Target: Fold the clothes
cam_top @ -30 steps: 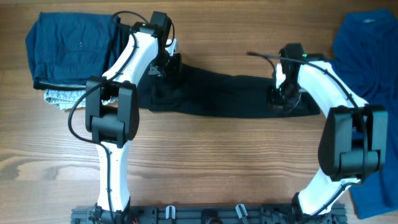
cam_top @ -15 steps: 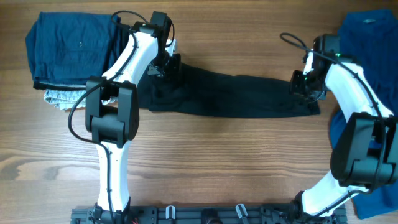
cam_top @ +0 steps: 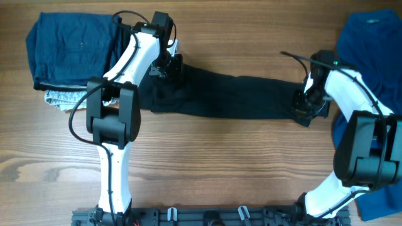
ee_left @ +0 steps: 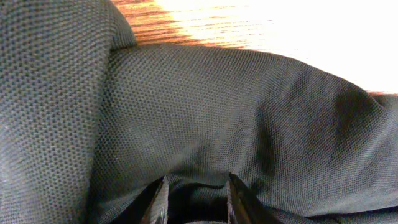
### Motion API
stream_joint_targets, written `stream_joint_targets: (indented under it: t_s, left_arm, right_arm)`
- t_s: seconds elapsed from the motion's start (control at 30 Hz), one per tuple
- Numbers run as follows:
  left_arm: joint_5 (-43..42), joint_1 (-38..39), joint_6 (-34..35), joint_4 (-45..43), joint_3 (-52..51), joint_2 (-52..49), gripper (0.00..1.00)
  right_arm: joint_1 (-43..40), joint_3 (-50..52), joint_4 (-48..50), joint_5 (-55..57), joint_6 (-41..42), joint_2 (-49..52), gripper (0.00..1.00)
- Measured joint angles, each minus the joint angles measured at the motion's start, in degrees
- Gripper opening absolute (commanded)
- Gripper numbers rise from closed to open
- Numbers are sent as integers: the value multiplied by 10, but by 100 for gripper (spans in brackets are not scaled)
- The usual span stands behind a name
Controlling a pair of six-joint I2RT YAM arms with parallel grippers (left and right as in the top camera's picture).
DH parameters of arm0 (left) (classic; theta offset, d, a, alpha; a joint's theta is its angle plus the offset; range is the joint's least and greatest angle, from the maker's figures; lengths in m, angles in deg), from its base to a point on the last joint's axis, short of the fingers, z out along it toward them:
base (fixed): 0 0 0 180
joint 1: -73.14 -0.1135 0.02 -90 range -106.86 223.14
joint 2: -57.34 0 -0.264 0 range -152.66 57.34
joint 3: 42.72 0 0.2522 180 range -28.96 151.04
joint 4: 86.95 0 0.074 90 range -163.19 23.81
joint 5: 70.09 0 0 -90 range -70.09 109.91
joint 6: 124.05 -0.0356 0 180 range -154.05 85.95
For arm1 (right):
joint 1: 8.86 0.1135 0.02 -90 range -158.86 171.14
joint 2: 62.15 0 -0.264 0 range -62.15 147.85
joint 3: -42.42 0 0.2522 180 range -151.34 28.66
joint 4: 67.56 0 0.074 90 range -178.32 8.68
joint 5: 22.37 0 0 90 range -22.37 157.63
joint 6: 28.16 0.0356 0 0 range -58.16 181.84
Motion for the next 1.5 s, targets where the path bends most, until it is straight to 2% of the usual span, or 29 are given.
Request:
stream_joint_targets:
  t_s: [0.1, 0.13, 0.27, 0.37, 0.53, 0.73, 0.77, 0.8, 0.83, 0.87, 0.9, 1.23, 1.3, 1.37, 1.4, 1.5]
  left_arm:
    - [0, 0, 0, 1, 0, 0, 35]
    - [0, 0, 0, 1, 0, 0, 35]
    - [0, 0, 0, 5, 0, 0, 35]
    - [0, 0, 0, 6, 0, 0, 35]
    - [0, 0, 0, 6, 0, 0, 36]
    - [0, 0, 0, 5, 0, 0, 36]
    - [0, 0, 0, 4, 0, 0, 36]
    - [0, 0, 0, 4, 0, 0, 36]
    - [0, 0, 0, 4, 0, 0, 36]
    - [1, 0, 0, 4, 0, 0, 36]
    - [2, 0, 0, 4, 0, 0, 35]
    - [37, 0, 0, 21, 0, 0, 34]
    - [39, 0, 0, 30, 0, 0, 33]
    - [43, 0, 0, 32, 0, 0, 31]
    - [44, 0, 0, 29, 0, 0, 32]
    - [45, 0, 0, 21, 10, 0, 32]
  right_arm:
    - [-12, -72, -13, 0, -7, -1, 24]
    - [-23, -85, -11, 0, -13, -3, 25]
    - [-96, -87, 22, -26, -64, -3, 30]
    - [-136, -87, 48, -72, -113, -3, 44]
    - [-128, -40, 130, -97, -154, -1, 50]
    - [-125, 52, 228, -97, -188, 31, 50]
    - [-121, 53, 235, -98, -200, 32, 48]
    - [-116, 53, 236, -97, -205, 34, 38]
    - [-110, 53, 236, -96, -212, 35, 20]
    - [-104, 51, 236, -94, -216, 38, 9]
    - [-101, 49, 237, -89, -217, 42, 4]
    - [-102, 42, 277, -50, -176, 51, 4]
    - [-103, 42, 283, -42, -173, 52, 9]
    - [-103, 41, 285, -38, -169, 53, 24]
    - [-103, 41, 286, -34, -169, 53, 36]
    - [-116, 40, 288, -28, -159, 54, 52]
